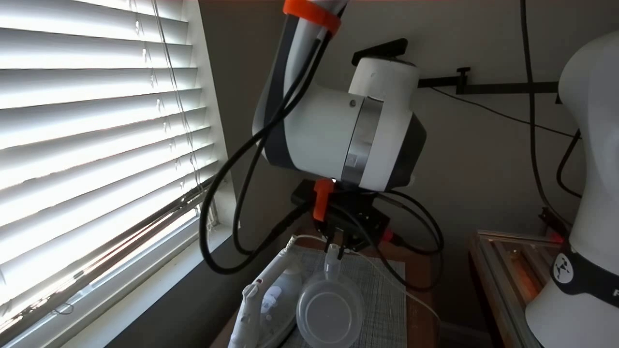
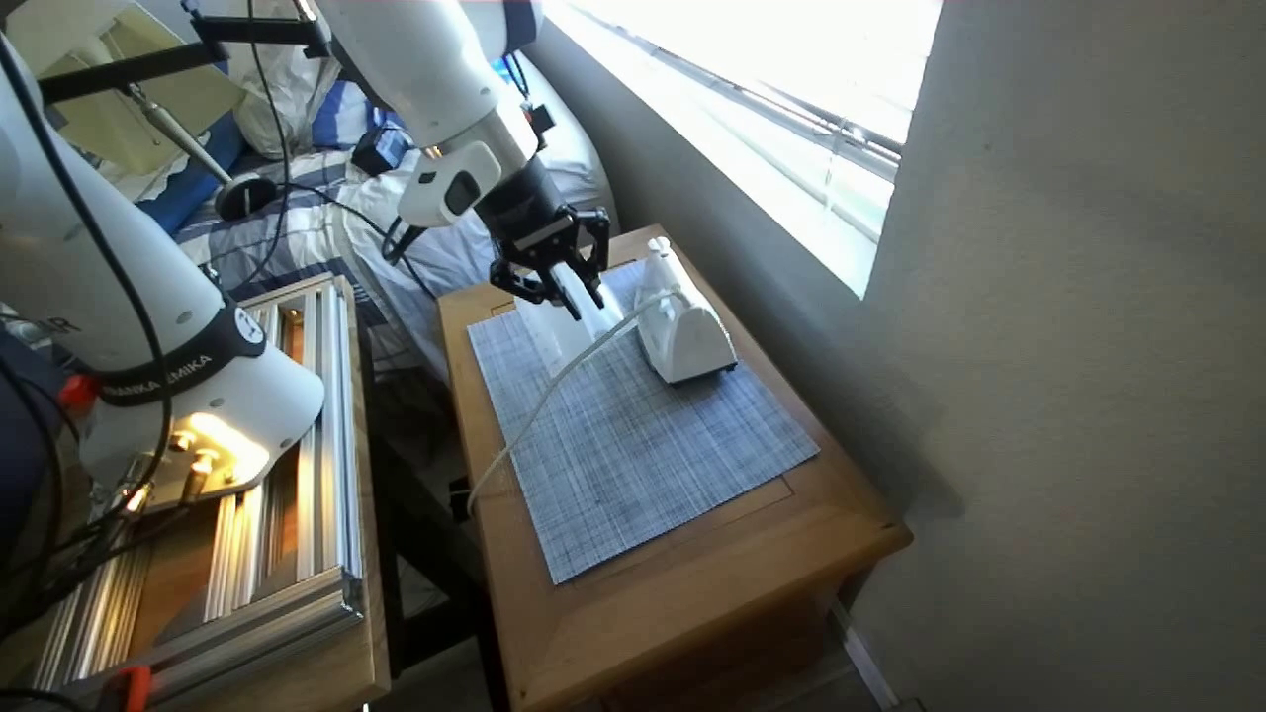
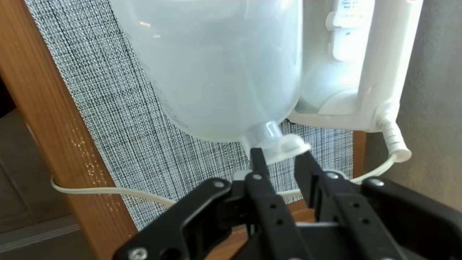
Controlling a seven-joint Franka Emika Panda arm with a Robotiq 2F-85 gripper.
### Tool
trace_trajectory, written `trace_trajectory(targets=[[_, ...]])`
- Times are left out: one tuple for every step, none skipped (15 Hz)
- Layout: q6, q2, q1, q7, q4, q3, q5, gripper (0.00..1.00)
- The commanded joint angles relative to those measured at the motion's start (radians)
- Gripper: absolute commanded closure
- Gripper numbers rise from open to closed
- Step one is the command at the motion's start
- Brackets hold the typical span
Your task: Pick up the clear measuring cup and place it the right side up on the blue mat
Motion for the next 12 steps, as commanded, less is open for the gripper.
trace_trajectory(targets=[[0.062,-0.087,0.004,-0.184,-0.003,0.04,0.201,0.94],[0.095,-0.124,0.007,-0.223,-0.011,0.051,0.237,0.94],[0.134,-0.151,0.009,-0.269,-0.01,0.062,0.286,0.94],[0.168,-0.176,0.011,-0.299,-0.013,0.069,0.322,0.94],[0.195,-0.19,0.012,-0.343,-0.01,0.075,0.364,0.94],[0.224,-0.2,0.013,-0.378,-0.006,0.077,0.403,0.94],[0.244,-0.216,0.016,-0.42,-0.004,0.076,0.443,0.94],[0.258,-0.234,0.018,-0.455,-0.004,0.073,0.472,0.94],[0.272,-0.245,0.019,-0.489,-0.001,0.068,0.499,0.94],[0.275,-0.251,0.021,-0.516,-0.001,0.064,0.518,0.94],[0.285,-0.256,0.021,-0.534,0.002,0.062,0.529,0.94],[0.291,-0.249,0.02,-0.552,0.011,0.06,0.541,0.94]])
